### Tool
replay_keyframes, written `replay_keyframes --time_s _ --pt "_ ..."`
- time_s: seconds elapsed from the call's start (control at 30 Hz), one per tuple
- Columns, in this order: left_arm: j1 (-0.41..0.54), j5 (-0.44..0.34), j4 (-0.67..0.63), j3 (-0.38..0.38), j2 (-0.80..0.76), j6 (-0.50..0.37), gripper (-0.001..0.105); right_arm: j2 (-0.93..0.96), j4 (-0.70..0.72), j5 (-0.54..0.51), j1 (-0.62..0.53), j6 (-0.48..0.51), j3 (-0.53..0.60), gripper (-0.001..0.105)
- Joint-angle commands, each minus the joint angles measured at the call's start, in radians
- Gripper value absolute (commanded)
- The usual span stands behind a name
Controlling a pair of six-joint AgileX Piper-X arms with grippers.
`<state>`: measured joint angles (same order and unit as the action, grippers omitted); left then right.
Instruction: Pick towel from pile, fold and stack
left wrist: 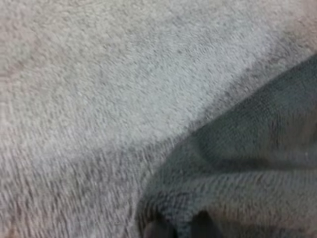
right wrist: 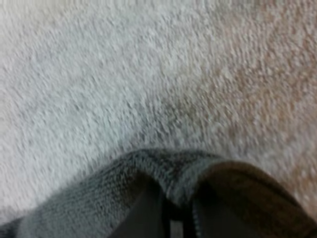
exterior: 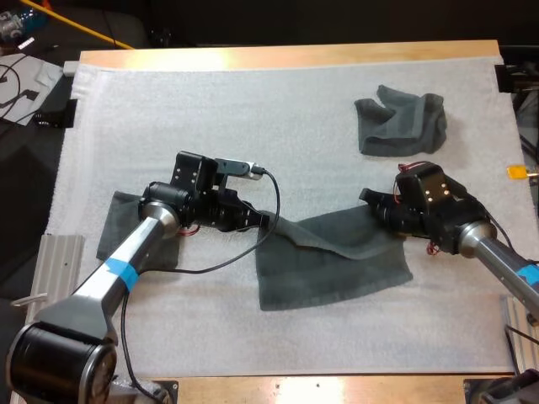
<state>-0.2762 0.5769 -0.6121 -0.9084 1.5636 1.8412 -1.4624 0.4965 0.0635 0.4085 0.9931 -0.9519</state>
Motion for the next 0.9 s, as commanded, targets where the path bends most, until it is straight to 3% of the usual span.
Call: replay_keyframes --time_s 0.0,0.1,0.2,0.27,0.33,0.37,0.43,0.63,0.87 --pt "0.014 0.011 0.045 -0.003 0.010 0.006 0.000 -0.029 -0.052 0.038 -0.023 -0.020 -0.005 0.000" --pt "0.019 0.011 0.066 -0.004 0.016 0.010 0.006 -0.050 -0.090 0.068 -0.033 -0.036 -0.007 0.003" --pt "0.024 0.016 0.087 -0.003 0.016 0.024 0.026 -0.067 -0.143 0.104 -0.041 -0.064 -0.008 0.024" --pt "0.023 0.023 0.112 -0.002 0.013 0.037 0.047 -0.080 -0.202 0.127 -0.047 -0.084 -0.008 0.047" --pt "0.023 0.013 0.108 -0.004 0.017 0.038 0.042 -0.062 -0.192 0.117 -0.049 -0.068 -0.006 0.038" --pt "0.023 0.018 0.126 -0.006 0.015 0.052 0.052 -0.062 -0.231 0.131 -0.054 -0.071 -0.007 0.050" --pt "0.026 0.032 0.154 -0.008 0.014 0.077 0.062 -0.066 -0.306 0.154 -0.061 -0.075 -0.009 0.062" --pt "0.037 0.111 0.191 -0.016 0.006 0.118 0.064 -0.059 -0.433 0.199 -0.069 -0.044 -0.008 0.058" --pt "0.045 0.146 0.118 -0.018 -0.079 0.075 0.063 0.029 -0.355 0.205 -0.066 0.088 -0.007 0.057"
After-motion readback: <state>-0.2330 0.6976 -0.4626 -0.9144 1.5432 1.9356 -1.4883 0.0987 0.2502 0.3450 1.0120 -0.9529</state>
